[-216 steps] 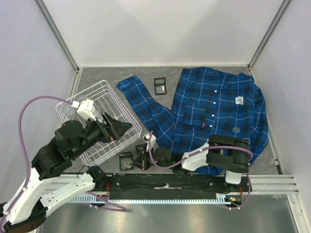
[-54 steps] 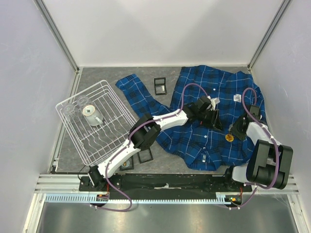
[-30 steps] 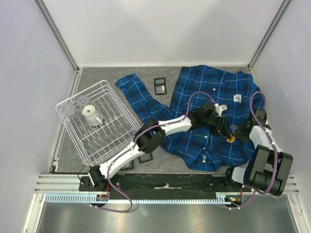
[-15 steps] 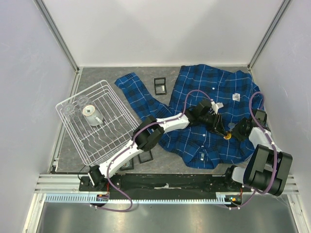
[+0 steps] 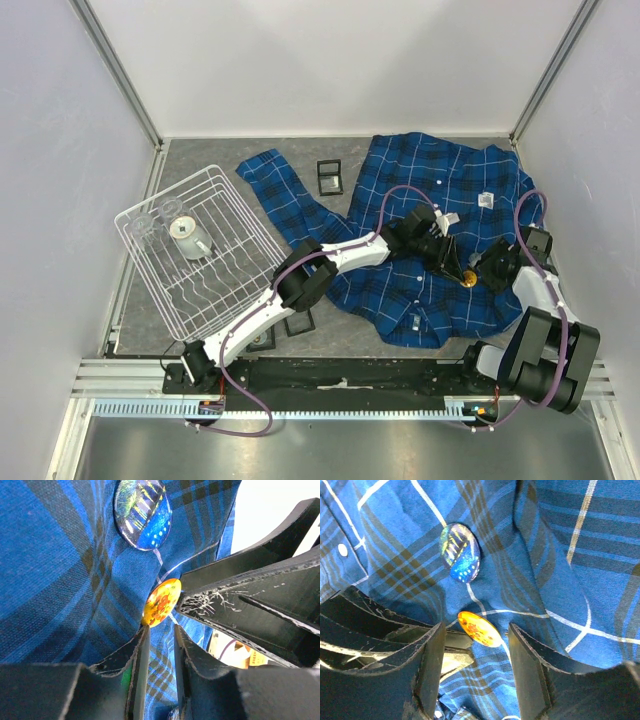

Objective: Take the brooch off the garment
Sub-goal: Remove the brooch from the clothes.

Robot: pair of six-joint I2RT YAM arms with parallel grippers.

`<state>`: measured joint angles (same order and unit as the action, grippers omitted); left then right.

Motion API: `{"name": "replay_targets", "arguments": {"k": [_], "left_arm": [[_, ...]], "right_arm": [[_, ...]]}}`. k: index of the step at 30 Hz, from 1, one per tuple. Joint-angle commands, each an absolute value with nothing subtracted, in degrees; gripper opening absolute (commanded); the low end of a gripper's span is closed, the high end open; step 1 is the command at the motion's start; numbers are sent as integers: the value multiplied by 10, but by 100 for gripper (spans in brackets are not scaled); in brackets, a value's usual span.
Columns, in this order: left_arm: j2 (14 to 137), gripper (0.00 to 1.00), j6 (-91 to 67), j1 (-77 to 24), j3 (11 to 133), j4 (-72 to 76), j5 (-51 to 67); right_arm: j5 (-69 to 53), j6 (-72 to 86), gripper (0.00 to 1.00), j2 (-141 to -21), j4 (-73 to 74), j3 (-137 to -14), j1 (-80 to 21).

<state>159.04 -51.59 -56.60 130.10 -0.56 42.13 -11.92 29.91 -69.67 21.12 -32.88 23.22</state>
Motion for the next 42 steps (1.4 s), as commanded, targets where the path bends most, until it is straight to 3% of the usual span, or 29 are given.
{"name": "replay_targets", "arguments": {"k": [1,8,21,34,42], "left_arm": [[1558,34,-488,-564,1314,-37,420],[1534,38,-464,-563,1320,-61,409],[1439,41,-396,-564,1262,-75,342],[1433,39,-483,-542,1218,-61,350],[1450,35,-530,-530,1190,-46,368]], "right_arm": [[-91,281,61,-708,203,-323,236],[-165,269,60,-758,162,-318,236],[-234,288,40,-665,170,-312,236],[-293,279,43,-717,137,-314,202],[-305,292,39,-708,134,-316,191]]}}
